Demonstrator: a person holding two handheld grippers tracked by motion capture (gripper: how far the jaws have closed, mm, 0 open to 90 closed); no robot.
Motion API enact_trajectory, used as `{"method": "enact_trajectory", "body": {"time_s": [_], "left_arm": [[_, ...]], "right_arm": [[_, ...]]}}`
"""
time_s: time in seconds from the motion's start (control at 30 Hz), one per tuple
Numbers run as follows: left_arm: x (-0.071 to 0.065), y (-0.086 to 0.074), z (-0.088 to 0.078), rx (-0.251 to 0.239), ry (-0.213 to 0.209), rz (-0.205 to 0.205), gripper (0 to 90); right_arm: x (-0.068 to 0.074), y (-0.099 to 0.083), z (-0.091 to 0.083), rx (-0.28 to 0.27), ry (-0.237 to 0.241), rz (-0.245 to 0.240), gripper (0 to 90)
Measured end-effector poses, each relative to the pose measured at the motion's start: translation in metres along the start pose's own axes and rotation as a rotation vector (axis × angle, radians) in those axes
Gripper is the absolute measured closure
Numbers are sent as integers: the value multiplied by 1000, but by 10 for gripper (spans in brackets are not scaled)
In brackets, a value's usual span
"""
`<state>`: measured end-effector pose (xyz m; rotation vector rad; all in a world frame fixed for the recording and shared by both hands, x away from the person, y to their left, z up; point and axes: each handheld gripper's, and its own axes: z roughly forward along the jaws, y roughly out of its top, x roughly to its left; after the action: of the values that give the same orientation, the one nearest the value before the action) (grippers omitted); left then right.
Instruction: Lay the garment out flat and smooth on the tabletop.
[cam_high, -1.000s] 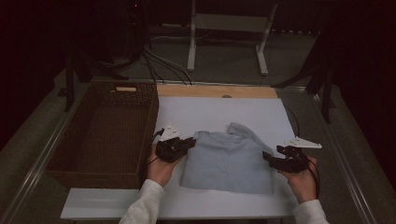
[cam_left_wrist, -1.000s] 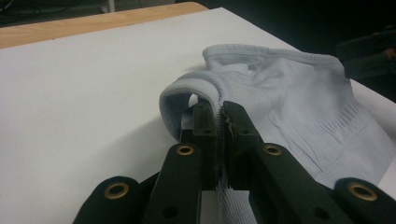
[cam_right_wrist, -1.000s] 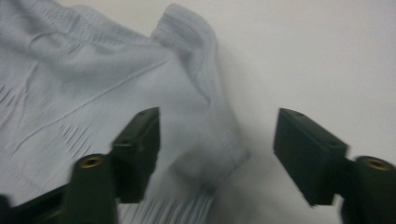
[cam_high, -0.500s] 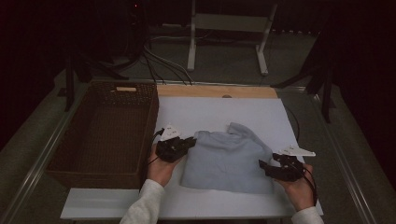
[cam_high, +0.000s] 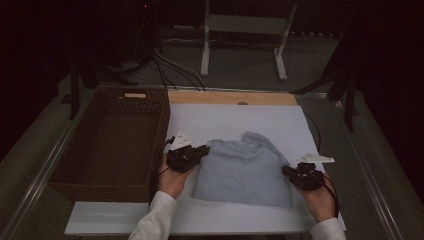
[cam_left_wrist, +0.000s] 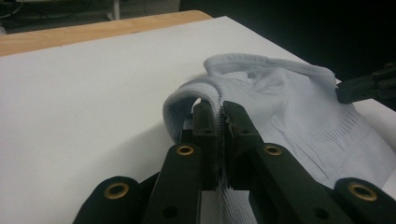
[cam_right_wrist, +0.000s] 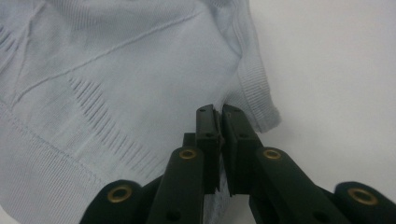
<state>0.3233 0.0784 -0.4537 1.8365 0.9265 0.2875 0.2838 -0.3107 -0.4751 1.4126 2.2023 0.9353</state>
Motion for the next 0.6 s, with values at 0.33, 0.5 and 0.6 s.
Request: {"method": "enact_trajectory", "body": {"time_s": [0.33, 0.5, 0.6], "left_arm": [[7, 2, -2, -4, 60, -10, 858], [9, 2, 2, -2, 75, -12, 858], [9, 2, 6, 5, 81, -16, 858]], "right_arm": [[-4, 6, -4, -67, -45, 23, 876], [-8, 9, -3, -96, -84, 25, 877], [-10, 10, 1, -95, -93, 29, 877]]}}
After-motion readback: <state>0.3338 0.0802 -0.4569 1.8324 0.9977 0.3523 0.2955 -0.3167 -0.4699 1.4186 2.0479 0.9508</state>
